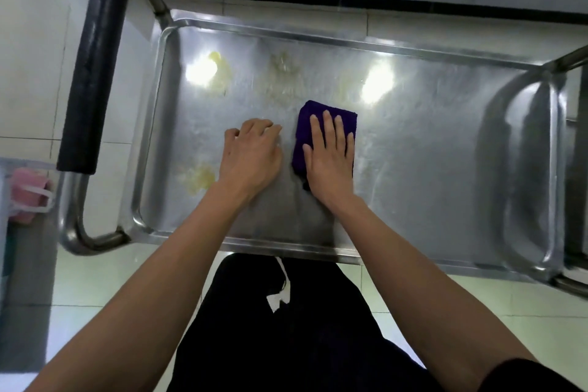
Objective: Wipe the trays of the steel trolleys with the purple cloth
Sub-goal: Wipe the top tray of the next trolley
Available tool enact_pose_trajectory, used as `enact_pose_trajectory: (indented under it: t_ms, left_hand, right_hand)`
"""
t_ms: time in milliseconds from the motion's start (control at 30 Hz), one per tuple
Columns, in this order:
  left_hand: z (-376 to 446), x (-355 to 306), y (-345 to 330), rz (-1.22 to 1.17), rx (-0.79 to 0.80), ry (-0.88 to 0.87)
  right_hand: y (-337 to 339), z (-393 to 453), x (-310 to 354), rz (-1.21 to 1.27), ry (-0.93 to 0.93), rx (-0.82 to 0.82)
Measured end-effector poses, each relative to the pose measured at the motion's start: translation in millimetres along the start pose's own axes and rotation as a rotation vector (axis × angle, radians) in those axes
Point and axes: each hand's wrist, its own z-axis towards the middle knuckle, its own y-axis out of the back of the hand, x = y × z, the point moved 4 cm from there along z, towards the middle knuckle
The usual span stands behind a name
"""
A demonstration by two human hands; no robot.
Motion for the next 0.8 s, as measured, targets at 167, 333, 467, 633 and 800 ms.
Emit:
enact_pose_trajectory:
  t_ms: [167,333,467,633,800]
  left_hand:
    - [30,3,5,-0.013,-0.006,-0.011]
    - [58,9,8,-0.044,-0.008,-0.055]
    - [76,17,13,-0.062,-0.011,-0.057]
    - [88,38,25,-0.069,-0.030,-0.032]
    - [89,71,33,-0.073,-0.016,0.067]
  right_hand:
    - [12,39,-8,0.023,-0.059,-0.009]
    - [24,85,-19,0.049,-0.089,-0.011]
    - [31,118,-27,0.054,-0.110,-0.023]
    - [41,148,-31,0.080,-0.118,-0.022]
    - [40,149,-25,0.041,-0.119,-0.027]
